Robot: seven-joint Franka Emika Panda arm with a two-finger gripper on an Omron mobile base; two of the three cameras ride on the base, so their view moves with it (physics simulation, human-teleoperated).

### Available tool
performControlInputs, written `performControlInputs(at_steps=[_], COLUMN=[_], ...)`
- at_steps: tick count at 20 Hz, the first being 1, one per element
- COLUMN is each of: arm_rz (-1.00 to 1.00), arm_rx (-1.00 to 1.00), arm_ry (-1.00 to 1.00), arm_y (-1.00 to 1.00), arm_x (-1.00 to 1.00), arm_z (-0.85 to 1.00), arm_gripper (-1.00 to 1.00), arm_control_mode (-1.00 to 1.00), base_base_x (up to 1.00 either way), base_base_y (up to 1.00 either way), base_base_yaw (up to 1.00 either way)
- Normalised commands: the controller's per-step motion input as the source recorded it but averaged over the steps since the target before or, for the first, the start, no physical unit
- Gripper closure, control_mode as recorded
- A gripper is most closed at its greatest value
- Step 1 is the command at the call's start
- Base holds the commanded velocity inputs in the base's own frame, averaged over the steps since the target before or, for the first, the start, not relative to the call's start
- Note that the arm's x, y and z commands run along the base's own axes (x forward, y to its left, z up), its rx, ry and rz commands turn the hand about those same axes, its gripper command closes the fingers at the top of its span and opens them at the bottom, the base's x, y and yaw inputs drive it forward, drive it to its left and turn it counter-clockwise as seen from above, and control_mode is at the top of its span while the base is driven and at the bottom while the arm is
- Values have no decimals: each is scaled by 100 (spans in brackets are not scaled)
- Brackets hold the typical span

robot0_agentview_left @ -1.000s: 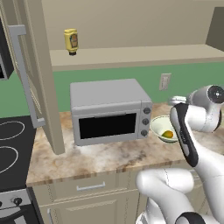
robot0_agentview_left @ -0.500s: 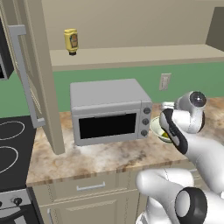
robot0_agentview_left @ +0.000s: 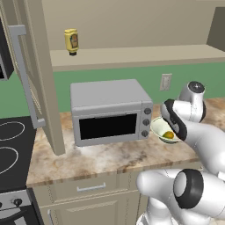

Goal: Open the cabinet. Pick the mango and apple from the cabinet and place them into the bowl. Then close the cabinet.

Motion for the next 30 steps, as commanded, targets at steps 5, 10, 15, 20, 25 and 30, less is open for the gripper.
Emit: performControlInputs(at_steps=[5,10,15,20,25,30], arm_rz=[0,0,0,0,0,0], arm_rx=[0,-1,0,0,0,0], arm_ry=[4,1,0,0,0,0], arm_y=[0,0,-3,-17,-28,-6], arm_x=[0,0,3,12,11,23], arm_z=[-18,-42,-27,-20,-18,-14], arm_gripper=[100,100,100,100,100,100], arm_control_mode=[-100,-100,-100,-100,-100,-100], base_base_x=[0,0,0,0,0,0], base_base_y=[0,0,0,0,0,0], base_base_yaw=[0,0,0,0,0,0])
